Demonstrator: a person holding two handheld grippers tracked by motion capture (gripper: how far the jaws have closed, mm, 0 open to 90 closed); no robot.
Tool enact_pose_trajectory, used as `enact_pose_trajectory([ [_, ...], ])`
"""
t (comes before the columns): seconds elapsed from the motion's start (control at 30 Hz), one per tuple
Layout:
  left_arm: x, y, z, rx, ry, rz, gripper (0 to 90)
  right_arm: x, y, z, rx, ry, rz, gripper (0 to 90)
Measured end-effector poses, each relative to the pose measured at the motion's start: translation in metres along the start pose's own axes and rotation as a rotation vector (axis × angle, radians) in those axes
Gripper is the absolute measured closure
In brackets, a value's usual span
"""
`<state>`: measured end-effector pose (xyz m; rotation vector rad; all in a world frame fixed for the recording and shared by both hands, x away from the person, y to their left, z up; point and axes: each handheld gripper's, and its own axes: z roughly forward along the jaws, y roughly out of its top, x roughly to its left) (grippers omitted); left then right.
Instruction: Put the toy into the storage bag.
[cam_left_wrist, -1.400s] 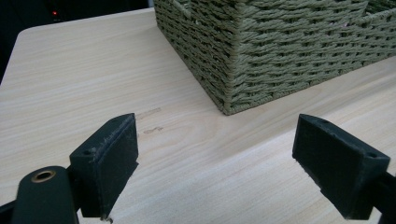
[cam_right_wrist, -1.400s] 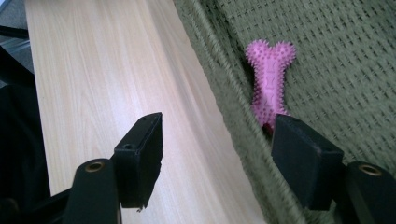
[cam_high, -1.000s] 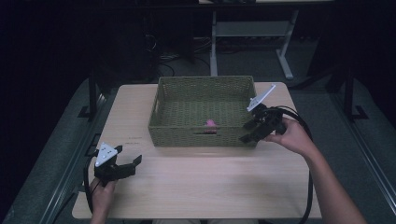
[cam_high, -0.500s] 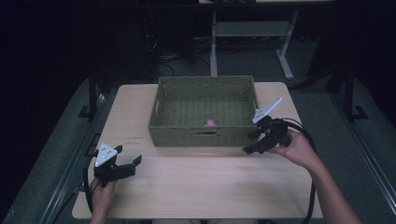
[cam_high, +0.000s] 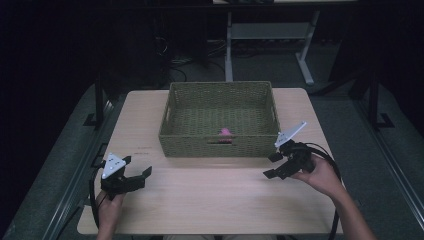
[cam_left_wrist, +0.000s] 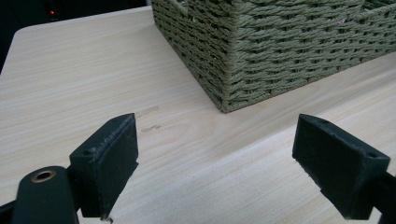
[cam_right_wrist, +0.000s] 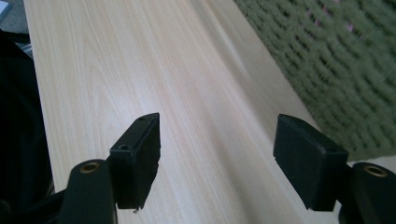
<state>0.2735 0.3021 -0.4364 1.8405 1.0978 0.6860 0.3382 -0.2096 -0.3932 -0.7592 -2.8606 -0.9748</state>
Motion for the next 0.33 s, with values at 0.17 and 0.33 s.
enact_pose_trajectory([
  [0.17,0.000,0.000,0.000,0.003,0.002,0.000,13.9,0.005,-0.014,0.004,0.000,-0.019,0.013,29.8],
  [0.33,0.000,0.000,0.001,0.004,0.002,0.000,13.9,0.015,-0.022,0.007,0.005,-0.034,0.007,28.7],
])
